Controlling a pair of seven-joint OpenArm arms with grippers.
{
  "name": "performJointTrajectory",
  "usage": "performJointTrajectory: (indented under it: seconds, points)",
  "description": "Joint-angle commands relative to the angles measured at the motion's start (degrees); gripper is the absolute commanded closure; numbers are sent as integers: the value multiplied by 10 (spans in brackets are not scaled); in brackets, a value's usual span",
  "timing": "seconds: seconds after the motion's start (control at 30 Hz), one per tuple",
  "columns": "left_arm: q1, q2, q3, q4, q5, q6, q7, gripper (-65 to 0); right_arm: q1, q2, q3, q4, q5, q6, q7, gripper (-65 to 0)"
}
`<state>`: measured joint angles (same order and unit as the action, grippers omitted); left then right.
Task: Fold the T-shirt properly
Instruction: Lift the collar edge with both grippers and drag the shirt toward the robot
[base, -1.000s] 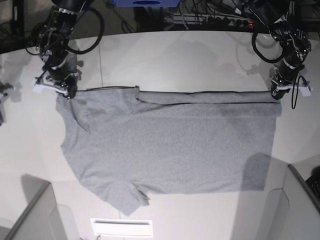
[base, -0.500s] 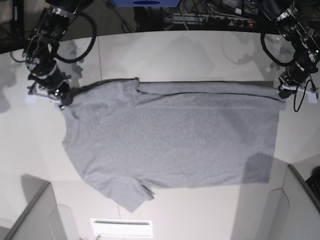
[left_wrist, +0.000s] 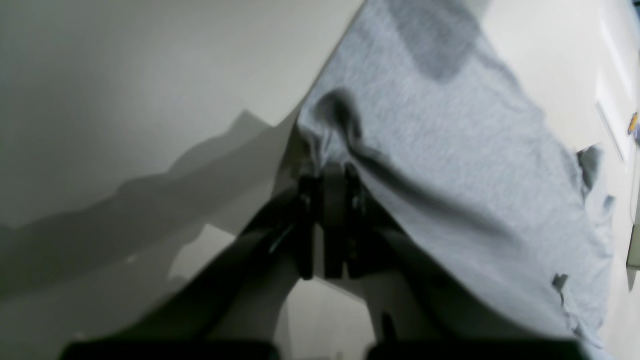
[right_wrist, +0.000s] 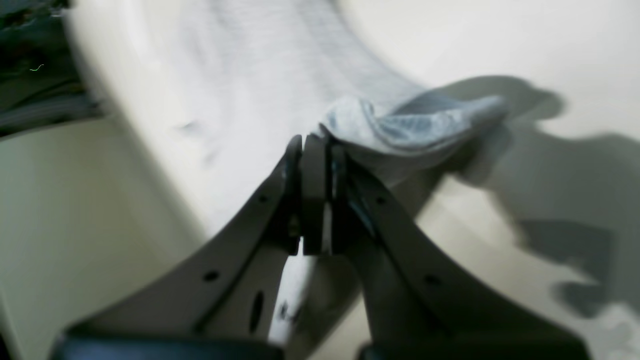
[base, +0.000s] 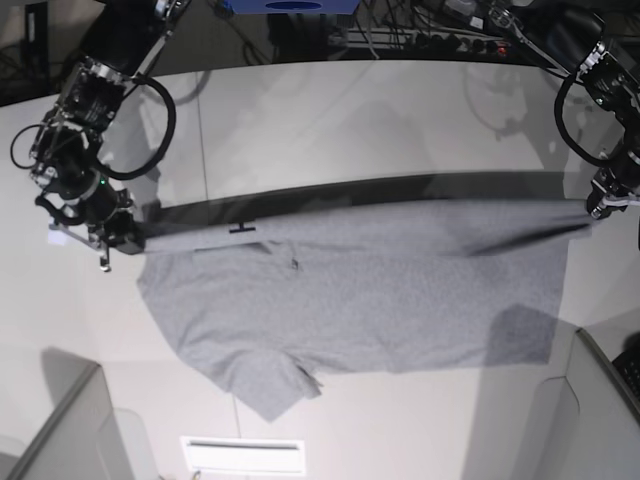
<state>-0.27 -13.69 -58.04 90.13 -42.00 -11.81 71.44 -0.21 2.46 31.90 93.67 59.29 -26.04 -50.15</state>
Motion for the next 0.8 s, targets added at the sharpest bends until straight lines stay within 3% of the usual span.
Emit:
performJointTrajectory:
  seconds: [0.0,0.2,0.57,0.77]
  points:
    - [16,-14,-3,12,-6,3,-11,0,-18,7,4,8,21,2,3,0]
    - [105,-8,-4,49,-8,1,-12,0,-102,35,4,9,107,2,3,0]
    - [182,3,-6,72,-5,0,-15,0,-209,47,4,29,106,2,11,0]
    - [191,1,-6,72,-2,0,-15,0,-279,33,-1,91,68,2,80,0]
